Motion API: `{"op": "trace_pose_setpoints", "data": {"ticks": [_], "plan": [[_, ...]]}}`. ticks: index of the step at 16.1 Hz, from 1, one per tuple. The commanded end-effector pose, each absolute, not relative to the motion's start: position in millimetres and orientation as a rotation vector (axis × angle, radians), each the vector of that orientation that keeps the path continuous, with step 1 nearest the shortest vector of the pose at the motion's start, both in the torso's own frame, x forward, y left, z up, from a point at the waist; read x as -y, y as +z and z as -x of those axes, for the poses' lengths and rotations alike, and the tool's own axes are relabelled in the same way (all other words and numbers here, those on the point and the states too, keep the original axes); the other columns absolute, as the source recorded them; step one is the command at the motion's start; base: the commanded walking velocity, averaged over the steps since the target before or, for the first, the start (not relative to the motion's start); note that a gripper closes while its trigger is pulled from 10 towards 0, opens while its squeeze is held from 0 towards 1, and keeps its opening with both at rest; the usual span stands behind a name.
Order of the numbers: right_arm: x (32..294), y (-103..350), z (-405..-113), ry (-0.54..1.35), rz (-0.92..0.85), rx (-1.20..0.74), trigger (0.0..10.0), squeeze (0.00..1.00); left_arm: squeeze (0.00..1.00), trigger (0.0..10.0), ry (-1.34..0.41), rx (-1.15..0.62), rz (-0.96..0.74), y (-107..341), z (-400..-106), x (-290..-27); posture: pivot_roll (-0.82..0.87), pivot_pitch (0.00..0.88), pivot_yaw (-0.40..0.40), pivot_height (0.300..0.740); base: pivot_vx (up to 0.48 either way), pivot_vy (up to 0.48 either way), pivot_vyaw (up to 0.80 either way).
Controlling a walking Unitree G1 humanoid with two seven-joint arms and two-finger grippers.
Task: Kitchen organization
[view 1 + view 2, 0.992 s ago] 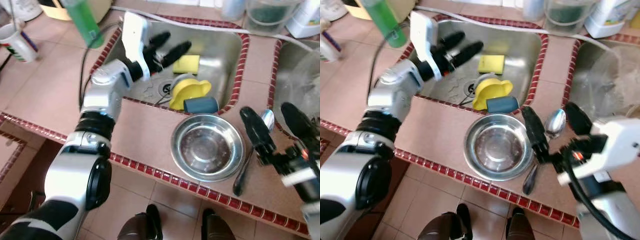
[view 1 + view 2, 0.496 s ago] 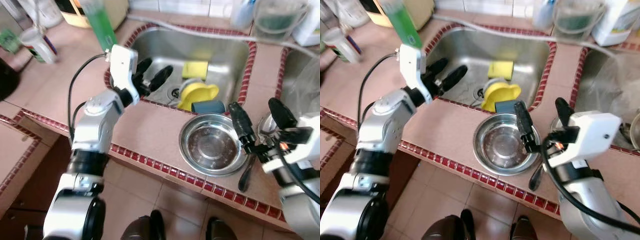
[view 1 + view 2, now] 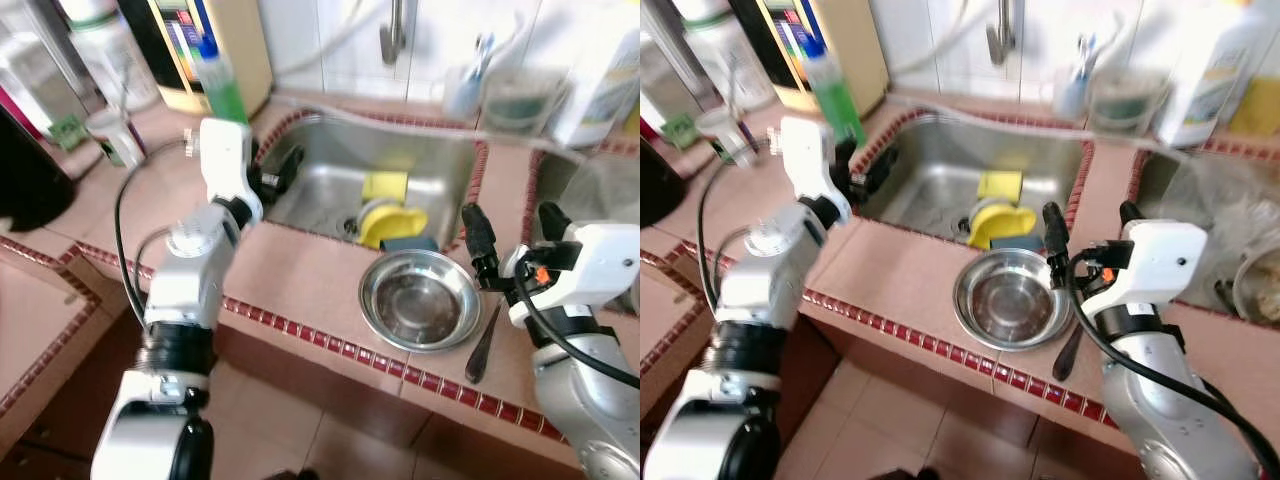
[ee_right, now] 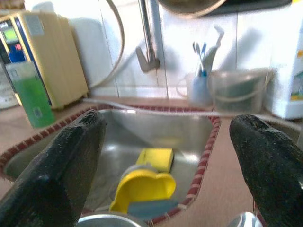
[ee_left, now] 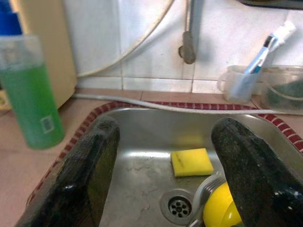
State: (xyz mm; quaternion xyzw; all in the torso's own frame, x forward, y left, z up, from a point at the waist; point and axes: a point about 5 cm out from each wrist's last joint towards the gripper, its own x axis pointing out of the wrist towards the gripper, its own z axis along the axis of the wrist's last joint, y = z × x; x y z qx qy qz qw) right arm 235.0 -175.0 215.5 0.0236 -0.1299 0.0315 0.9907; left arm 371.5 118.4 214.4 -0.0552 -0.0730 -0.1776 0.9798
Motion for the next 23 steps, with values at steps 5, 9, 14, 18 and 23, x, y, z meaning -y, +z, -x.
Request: {"op": "trace_pose_setpoints", "data": {"ticks": [5, 9, 14, 18, 23], "plan": [[164.8, 204.4, -244.4, 0.075, -0.036, 0.272, 10.0, 0.0, 0.0, 10.0, -0.275, 0.131, 0.091, 189.2, -357.3, -113.5, -0.21, 0.0, 0.108, 0.74, 0.0, 0.0, 0.0], [159.4, 195.4, -253.2, 0.092, -0.019, 0.256, 10.0, 0.0, 0.0, 10.0, -0.296, 0.134, 0.026, 175.6, -345.4, -109.4, -0.18, 0.0, 0.056, 0.74, 0.0, 0.0, 0.0], [154.7, 188.3, -263.6, 0.12, -0.013, 0.242, 10.0, 0.0, 0.0, 10.0, -0.268, 0.14, -0.008, 169.3, -333.3, -108.7, -0.13, 0.0, 0.012, 0.74, 0.0, 0.0, 0.0], [155.2, 165.0, -262.4, 0.09, -0.027, 0.173, 10.0, 0.0, 0.0, 10.0, -0.363, 0.132, -0.106, 154.0, -306.8, -104.4, -0.11, 0.0, 0.009, 0.74, 0.0, 0.0, 0.0], [156.4, 143.3, -250.5, 0.108, -0.031, 0.097, 10.0, 0.0, 0.0, 10.0, -0.59, 0.128, -0.185, 146.4, -278.6, -98.6, -0.1, 0.0, 0.003, 0.74, 0.0, 0.0, 0.0]]}}
